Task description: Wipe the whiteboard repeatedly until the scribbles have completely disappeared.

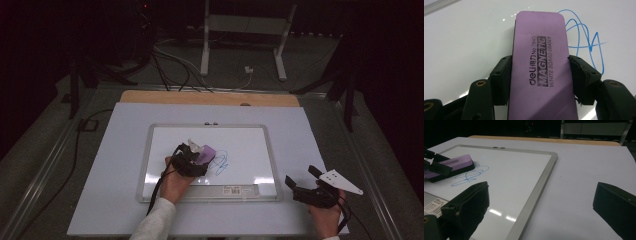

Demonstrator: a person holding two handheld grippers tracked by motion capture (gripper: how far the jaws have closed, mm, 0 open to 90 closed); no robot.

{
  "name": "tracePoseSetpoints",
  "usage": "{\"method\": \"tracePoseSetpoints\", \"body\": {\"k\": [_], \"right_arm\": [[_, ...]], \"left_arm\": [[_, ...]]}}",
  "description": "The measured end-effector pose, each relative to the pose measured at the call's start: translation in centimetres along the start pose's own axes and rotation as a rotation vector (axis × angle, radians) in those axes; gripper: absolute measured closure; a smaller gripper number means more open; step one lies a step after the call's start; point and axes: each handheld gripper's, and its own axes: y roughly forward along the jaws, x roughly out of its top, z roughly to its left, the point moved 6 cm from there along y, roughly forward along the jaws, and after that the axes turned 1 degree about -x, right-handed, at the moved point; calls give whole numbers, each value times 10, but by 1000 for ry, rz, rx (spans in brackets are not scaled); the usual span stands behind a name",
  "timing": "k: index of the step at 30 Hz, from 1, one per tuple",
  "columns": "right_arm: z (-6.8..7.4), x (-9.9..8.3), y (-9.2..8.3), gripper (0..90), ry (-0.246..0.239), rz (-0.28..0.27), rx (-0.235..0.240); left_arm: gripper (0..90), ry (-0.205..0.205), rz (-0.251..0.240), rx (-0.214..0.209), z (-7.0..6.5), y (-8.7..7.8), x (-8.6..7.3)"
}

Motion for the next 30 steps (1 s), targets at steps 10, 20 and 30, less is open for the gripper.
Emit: {"method": "tracePoseSetpoints", "body": {"k": [10,20,30], "right_arm": [[-2,0,-1,10,4,-2,-3],[-1,0,0,10,4,1,-2],[0,0,0,9,4,0,-2]], "left_arm": [[417,-98,9,114,46,5,9],[417,-24,20,40,8,2,4],[416,90,22,-48,-35,-2,-2]]}}
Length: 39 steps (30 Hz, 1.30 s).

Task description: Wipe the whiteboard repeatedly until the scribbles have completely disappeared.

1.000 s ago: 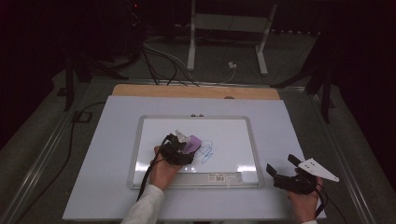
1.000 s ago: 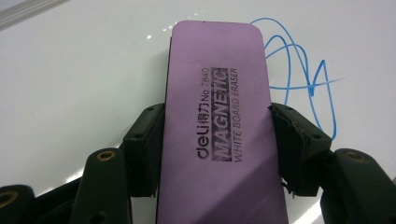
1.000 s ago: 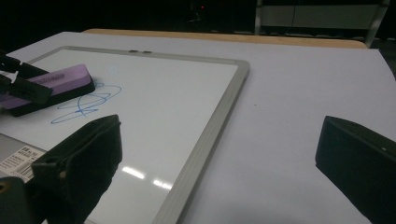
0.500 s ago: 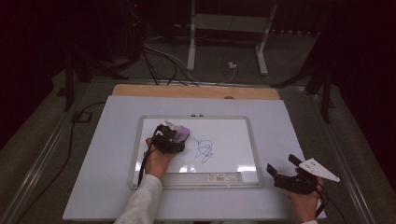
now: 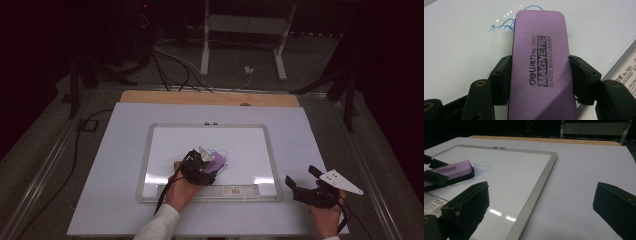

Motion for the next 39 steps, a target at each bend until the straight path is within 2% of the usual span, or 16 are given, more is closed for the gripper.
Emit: {"method": "tracePoseSetpoints", "body": {"k": [1,4,10,13,16,19,24,29,31,33,35,39], "right_arm": [[0,0,0,9,1,0,0],[-1,0,-1,9,0,-1,-1],[-1,0,-1,10,1,-2,-2],[-1,0,0,9,1,0,-2],[-1,0,0,10,1,1,-1],[0,0,0,9,2,4,0],[0,-1,1,9,-1,5,0],[1,-1,1,9,-3,6,2],[1,-1,1,9,-2,7,1],[0,-1,1,10,-1,5,0],[0,-1,0,9,1,4,0],[-1,-1,0,10,4,4,-1]], "left_arm": [[417,-8,-2,-2,2,0,0],[417,-37,-6,26,14,1,1],[417,-134,-2,105,51,2,1],[417,-175,-4,109,62,2,1],[417,-167,1,118,61,2,1],[417,-152,8,93,53,3,2],[417,-91,17,44,30,4,4],[416,-25,19,-35,2,5,5],[416,2,16,-35,-2,5,6],[417,-3,14,-40,0,5,5],[417,-14,11,-8,8,5,6],[417,-80,7,71,34,6,6]]}}
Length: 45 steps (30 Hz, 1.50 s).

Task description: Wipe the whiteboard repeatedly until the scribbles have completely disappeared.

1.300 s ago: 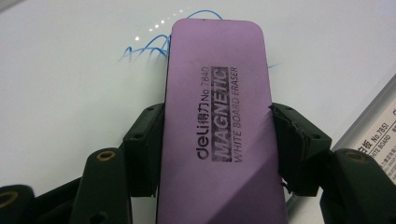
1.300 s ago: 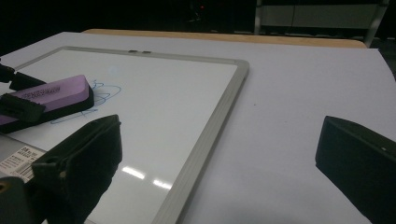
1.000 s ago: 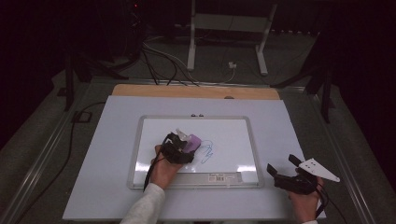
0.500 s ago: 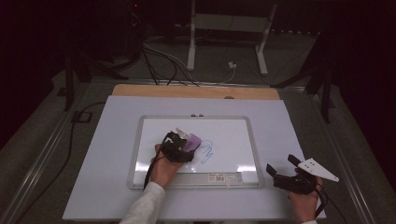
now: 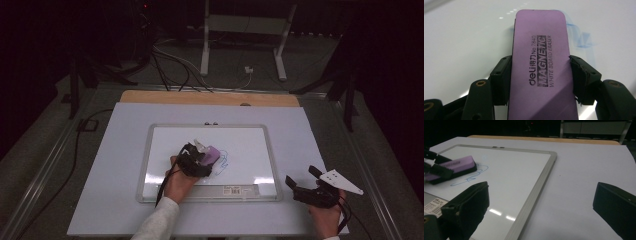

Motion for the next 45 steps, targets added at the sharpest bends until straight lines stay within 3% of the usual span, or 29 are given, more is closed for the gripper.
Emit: {"method": "tracePoseSetpoints", "body": {"k": [3,6,8,16,23,25,27,33,35,37,40,45], "right_arm": [[0,0,0,10,-1,0,0],[0,0,0,10,-1,1,-1],[0,0,0,10,0,1,-1],[1,0,1,10,-6,3,0],[1,0,1,10,-5,3,1],[1,0,1,10,-6,2,1],[1,0,1,9,-5,1,0],[-1,0,-1,9,-2,-2,-1],[0,0,0,10,1,-1,0],[0,0,1,10,-3,1,0],[1,0,1,10,-7,3,2],[1,0,1,10,-6,3,1]], "left_arm": [[417,-49,-6,60,20,1,1],[417,-81,-7,52,26,2,1],[417,-53,-5,60,21,1,1],[417,50,-9,-39,-23,1,1],[416,122,-7,-121,-50,3,4],[416,145,-8,-116,-51,4,5],[416,143,-15,-100,-47,5,5],[417,39,-18,-21,-13,7,7],[417,21,-16,-22,-9,6,6],[417,42,-18,1,-12,6,7],[417,57,-21,-27,-22,7,7],[416,115,-16,-87,-46,6,7]]}}
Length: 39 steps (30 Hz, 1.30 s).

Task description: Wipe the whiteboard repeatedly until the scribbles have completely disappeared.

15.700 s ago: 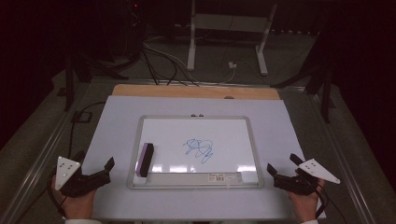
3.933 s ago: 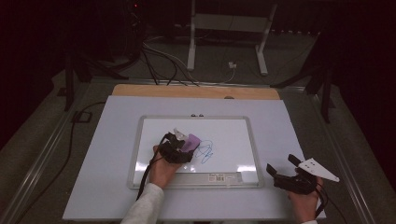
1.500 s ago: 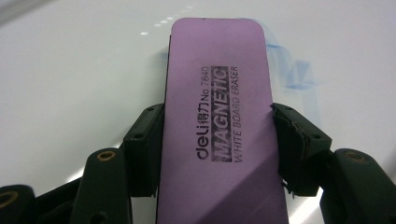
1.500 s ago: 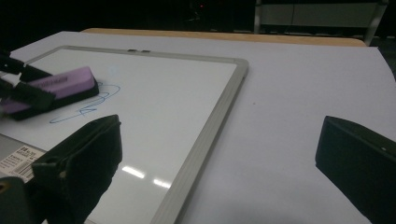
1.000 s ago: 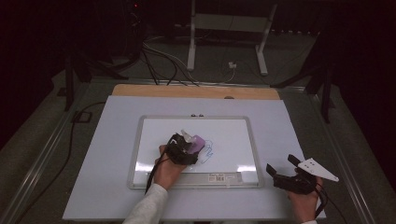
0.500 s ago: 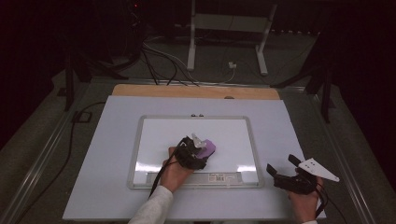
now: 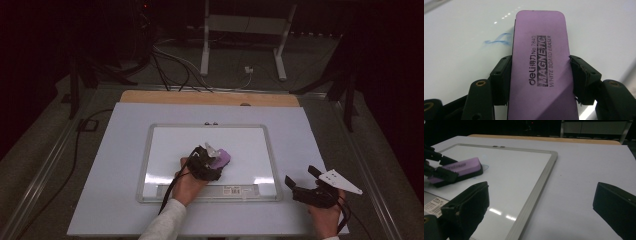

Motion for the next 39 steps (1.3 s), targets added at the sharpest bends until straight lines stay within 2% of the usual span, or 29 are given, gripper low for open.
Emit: {"method": "tracePoseSetpoints", "body": {"k": [3,6,11,19,22,25,27,28,34,36,37,39], "right_arm": [[0,0,0,10,-1,0,0],[0,0,0,10,-1,0,1],[-1,0,-1,9,4,-1,-1],[-1,0,-1,10,3,-1,-1],[-1,0,0,10,1,0,-1],[-1,0,0,10,0,1,0],[0,0,0,10,0,1,1],[0,0,0,10,0,2,1],[0,0,0,10,0,2,2],[0,0,0,10,2,4,3],[0,0,0,10,2,5,3],[1,0,0,10,-2,5,5]], "left_arm": [[416,31,-3,-5,-7,1,1],[416,26,-1,14,-3,2,3],[416,-41,7,72,22,2,3],[417,-160,21,173,71,-3,-4],[417,-184,25,184,79,-2,-3],[417,-173,30,186,78,-1,-1],[417,-160,32,164,72,0,0],[417,-144,35,157,67,0,1],[417,-62,25,59,27,2,3],[417,-34,21,77,23,2,3],[417,-38,19,71,24,2,3],[417,-46,19,115,32,2,4]]}}
